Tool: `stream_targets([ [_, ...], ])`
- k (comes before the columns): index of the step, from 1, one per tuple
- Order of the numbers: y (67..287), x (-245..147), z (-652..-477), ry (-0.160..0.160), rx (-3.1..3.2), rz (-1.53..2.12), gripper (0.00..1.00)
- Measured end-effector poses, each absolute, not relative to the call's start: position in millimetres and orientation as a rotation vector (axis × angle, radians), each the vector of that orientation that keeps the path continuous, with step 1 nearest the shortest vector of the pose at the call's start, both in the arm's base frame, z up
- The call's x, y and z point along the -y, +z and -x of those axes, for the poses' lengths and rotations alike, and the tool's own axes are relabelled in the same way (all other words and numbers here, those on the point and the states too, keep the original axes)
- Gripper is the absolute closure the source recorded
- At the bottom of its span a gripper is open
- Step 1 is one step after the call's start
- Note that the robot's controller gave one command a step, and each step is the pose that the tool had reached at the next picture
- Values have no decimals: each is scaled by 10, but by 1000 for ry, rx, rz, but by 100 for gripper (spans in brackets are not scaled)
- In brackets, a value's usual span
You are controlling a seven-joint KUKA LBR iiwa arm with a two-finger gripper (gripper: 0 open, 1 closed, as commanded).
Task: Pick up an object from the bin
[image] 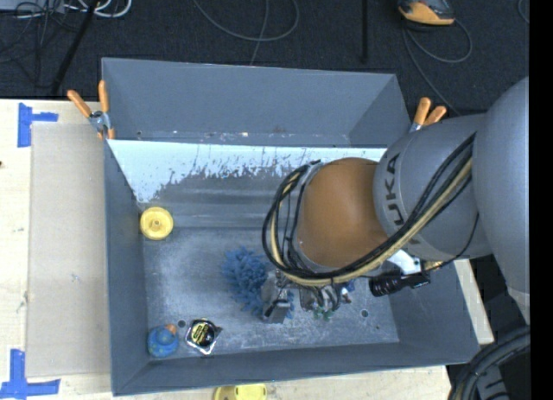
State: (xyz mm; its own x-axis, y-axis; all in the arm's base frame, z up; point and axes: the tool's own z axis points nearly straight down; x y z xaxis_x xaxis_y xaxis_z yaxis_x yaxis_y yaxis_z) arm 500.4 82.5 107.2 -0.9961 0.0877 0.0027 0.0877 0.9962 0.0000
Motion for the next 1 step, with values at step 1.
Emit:
stream_targets([
  [1,1072,-825,-5004,0,3136,139,0],
])
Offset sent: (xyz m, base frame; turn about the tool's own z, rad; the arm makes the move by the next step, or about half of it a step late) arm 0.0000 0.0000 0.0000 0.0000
